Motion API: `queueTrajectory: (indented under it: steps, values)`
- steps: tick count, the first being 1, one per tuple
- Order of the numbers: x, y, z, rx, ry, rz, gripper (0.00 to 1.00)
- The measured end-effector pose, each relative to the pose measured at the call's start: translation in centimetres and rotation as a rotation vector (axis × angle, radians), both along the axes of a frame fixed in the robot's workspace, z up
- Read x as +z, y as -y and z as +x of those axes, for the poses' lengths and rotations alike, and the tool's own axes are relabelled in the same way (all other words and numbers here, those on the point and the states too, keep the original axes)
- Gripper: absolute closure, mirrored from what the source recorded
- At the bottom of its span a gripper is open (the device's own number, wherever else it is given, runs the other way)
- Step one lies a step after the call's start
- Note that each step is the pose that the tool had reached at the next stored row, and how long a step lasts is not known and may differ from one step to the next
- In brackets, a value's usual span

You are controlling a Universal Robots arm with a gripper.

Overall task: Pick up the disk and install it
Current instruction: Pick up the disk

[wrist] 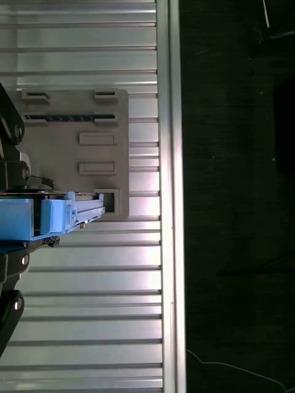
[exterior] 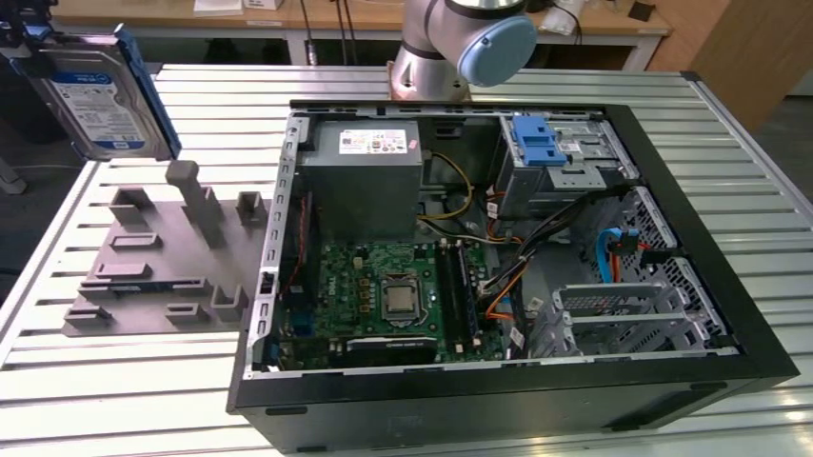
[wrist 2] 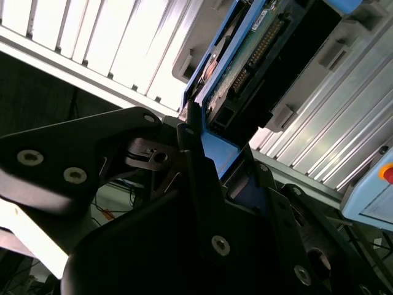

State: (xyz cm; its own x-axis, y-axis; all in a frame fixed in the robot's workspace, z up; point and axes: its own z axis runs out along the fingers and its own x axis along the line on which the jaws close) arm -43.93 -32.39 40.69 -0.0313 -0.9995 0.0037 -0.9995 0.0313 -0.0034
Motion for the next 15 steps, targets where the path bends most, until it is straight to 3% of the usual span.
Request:
queueTrajectory:
  steps: [15]
  values:
    - [0.79,0.0,0.0,0.0,-0.0001,0.0,0.64]
